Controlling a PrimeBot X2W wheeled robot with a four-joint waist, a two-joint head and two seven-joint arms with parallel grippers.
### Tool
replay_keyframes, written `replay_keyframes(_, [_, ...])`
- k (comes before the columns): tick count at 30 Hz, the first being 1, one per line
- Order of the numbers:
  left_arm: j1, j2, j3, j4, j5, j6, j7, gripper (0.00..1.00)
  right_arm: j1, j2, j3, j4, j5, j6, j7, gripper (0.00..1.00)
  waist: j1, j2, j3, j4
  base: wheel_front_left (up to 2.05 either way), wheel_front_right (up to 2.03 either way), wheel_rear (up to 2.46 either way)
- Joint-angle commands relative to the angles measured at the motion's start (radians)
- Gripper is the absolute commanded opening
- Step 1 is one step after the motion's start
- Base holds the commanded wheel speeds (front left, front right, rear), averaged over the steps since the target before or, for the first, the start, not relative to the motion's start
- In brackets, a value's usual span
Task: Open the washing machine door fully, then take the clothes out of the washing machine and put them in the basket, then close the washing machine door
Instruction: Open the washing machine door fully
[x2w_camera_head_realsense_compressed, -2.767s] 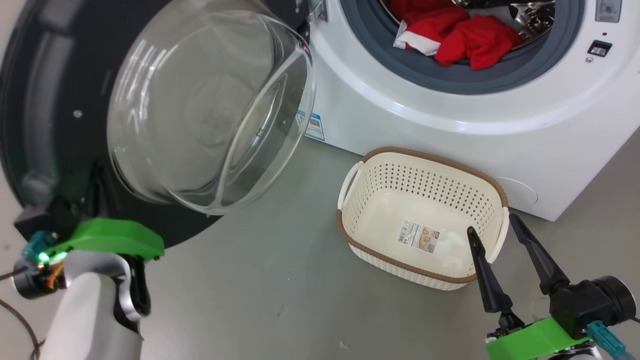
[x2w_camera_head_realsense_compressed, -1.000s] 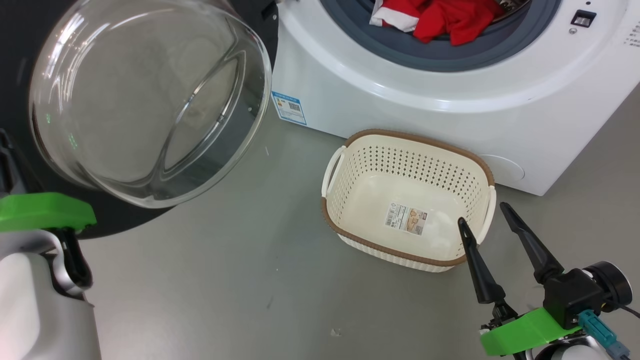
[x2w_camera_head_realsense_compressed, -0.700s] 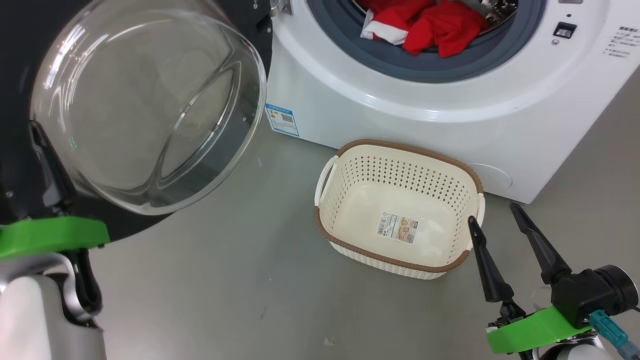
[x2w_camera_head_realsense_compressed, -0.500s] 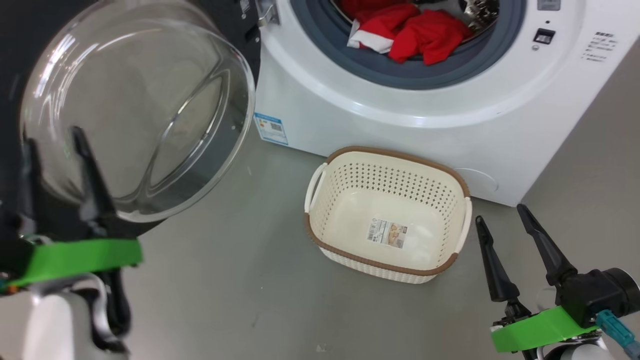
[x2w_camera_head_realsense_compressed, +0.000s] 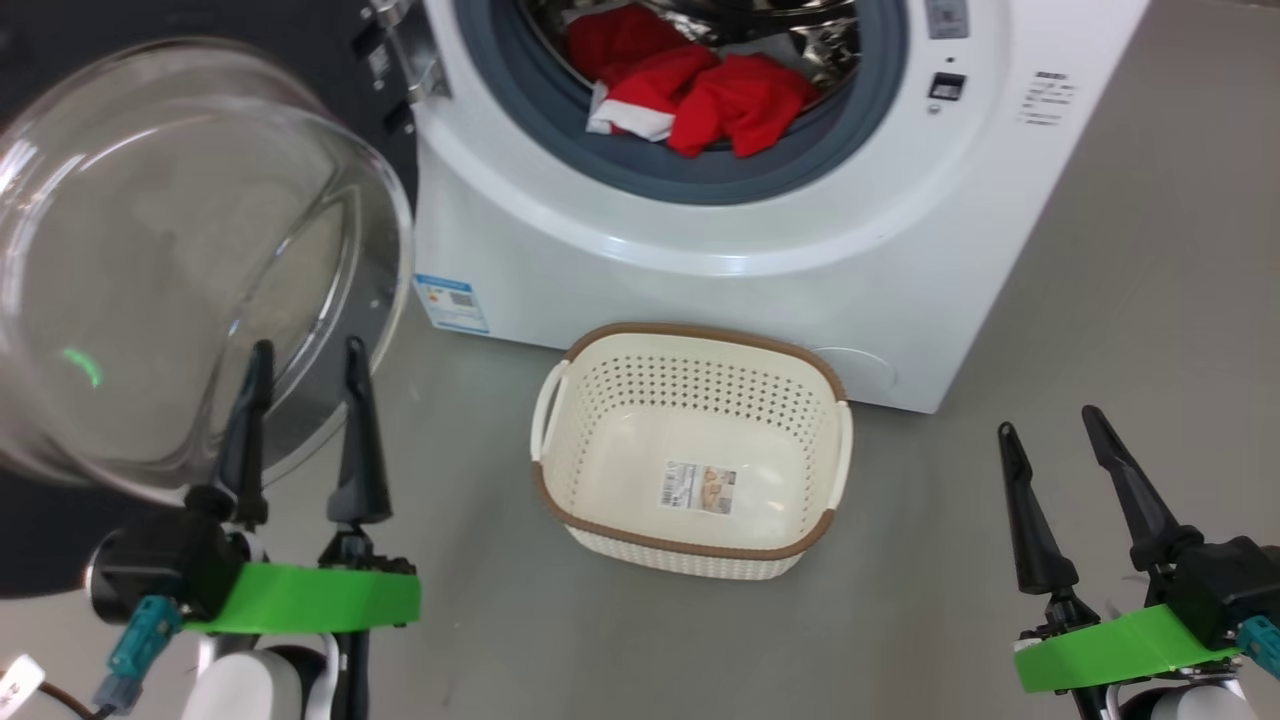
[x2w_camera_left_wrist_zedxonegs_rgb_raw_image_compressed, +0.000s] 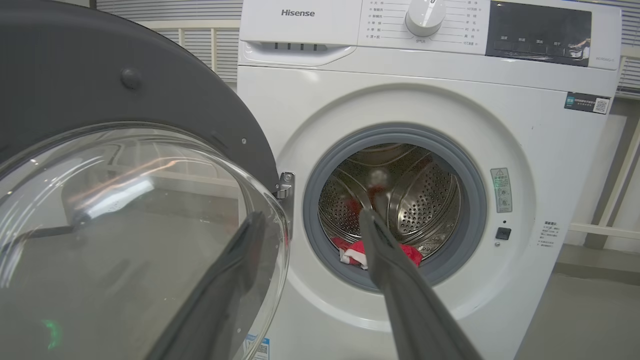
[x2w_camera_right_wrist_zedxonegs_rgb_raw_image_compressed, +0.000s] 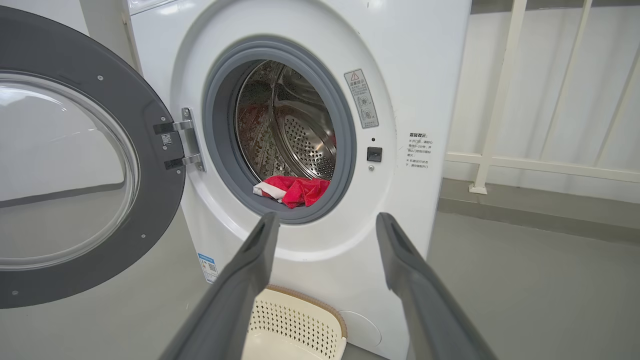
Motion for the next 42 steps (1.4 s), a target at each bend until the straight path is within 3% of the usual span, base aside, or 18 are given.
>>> replay_keyframes(1, [0.002, 0.025, 0.022, -0.034, 0.002, -0.01, -0.005, 1.0, -0.025, -0.004, 0.013, -0.029, 0.006, 0.006, -0.009, 1.0, 0.0, 0.0, -0.017, -0.044, 0.0, 0.0, 0.0])
replay_keyframes(6, [0.034, 0.025, -0.007, -0.064, -0.015, -0.05, -0.005, 1.0, -0.01, -0.004, 0.0, -0.036, 0.02, 0.006, -0.009, 1.0, 0.0, 0.0, -0.033, -0.102, 0.0, 0.0, 0.0])
replay_keyframes(17, [0.11, 0.025, -0.023, -0.054, 0.022, -0.038, -0.005, 1.0, 0.033, -0.004, -0.027, -0.052, 0.041, 0.006, -0.009, 1.0, 0.0, 0.0, -0.069, -0.216, 0.0, 0.0, 0.0])
replay_keyframes(25, [0.185, 0.04, -0.035, -0.028, 0.045, -0.057, -0.005, 1.0, 0.082, -0.004, -0.018, -0.063, 0.038, 0.006, -0.009, 1.0, 0.0, 0.0, -0.118, -0.287, 0.0, 0.0, 0.0])
replay_keyframes(42, [0.262, 0.035, -0.026, -0.006, 0.03, -0.081, -0.005, 1.0, 0.16, -0.004, -0.032, -0.108, 0.032, 0.006, -0.009, 1.0, 0.0, 0.0, -0.155, -0.325, 0.0, 0.0, 0.0])
